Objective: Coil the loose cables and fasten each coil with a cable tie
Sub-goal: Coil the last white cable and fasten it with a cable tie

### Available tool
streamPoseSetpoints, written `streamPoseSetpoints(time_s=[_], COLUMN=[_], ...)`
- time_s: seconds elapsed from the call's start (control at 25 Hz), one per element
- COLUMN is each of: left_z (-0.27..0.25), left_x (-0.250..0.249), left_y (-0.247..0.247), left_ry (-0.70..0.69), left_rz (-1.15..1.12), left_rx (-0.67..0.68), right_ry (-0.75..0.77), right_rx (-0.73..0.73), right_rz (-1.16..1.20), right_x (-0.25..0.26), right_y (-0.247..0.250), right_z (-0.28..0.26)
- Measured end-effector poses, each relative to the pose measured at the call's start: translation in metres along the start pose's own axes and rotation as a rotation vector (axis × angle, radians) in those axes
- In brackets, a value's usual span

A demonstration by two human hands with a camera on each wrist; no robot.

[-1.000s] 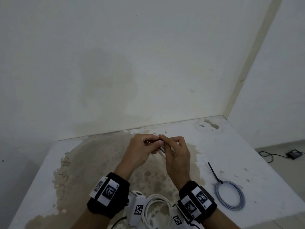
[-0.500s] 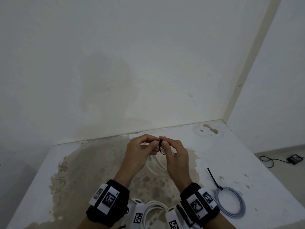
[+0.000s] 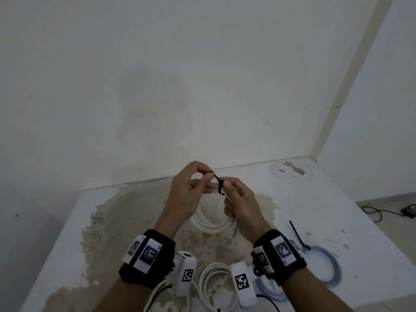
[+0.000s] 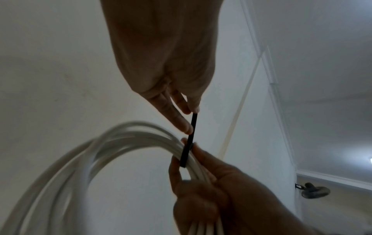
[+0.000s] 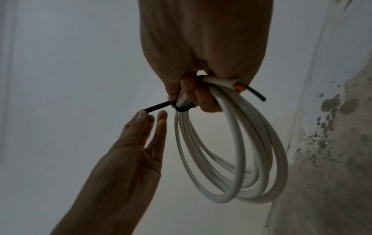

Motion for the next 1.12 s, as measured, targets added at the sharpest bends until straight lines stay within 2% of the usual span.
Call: streamPoseSetpoints(time_s=[0.2, 0.48, 0.68, 0.88, 1.0, 1.12], left_z=[-0.004, -0.006, -0.015, -0.011, -0.004, 0.0], left_x=[-0.004, 0.015, 0.021, 0.014, 0.014, 0.015], left_y=[0.005, 0.002, -0.001, 0.0, 0.003, 0.004], left_ry=[-0.145, -0.026, -0.057, -0.091, -0.171, -0.149], left_rz=[0.177, 0.135, 0.195, 0.22, 0.301, 0.326], left_rx=[-0.024, 0.06, 0.061, 0.167, 0.163, 0.173], right_ry=[-0.04, -0.01, 0.039, 0.038, 0.099, 0.172], right_rx=[0.024, 0.07, 0.073, 0.047, 0.053, 0.04], right_rz=[0.0, -0.115, -0.167, -0.21, -0.277, -0.356], right_x=[-0.009, 0.0, 0.009, 0.019, 0.02, 0.017], right_y=[0.002, -0.005, -0.006, 0.0, 0.001, -0.002], right_z=[-0.001, -0.011, -0.012, -0.002, -0.001, -0.002])
Point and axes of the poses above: each hand's wrist, its own z-axis towards the middle knuckle, its own y-axis out of the back of the hand, x = y × z, the point moved 3 cm from there along z, towards the middle knuckle, and after that the axes turned 11 degrees about -z, right-handed, at the moved point
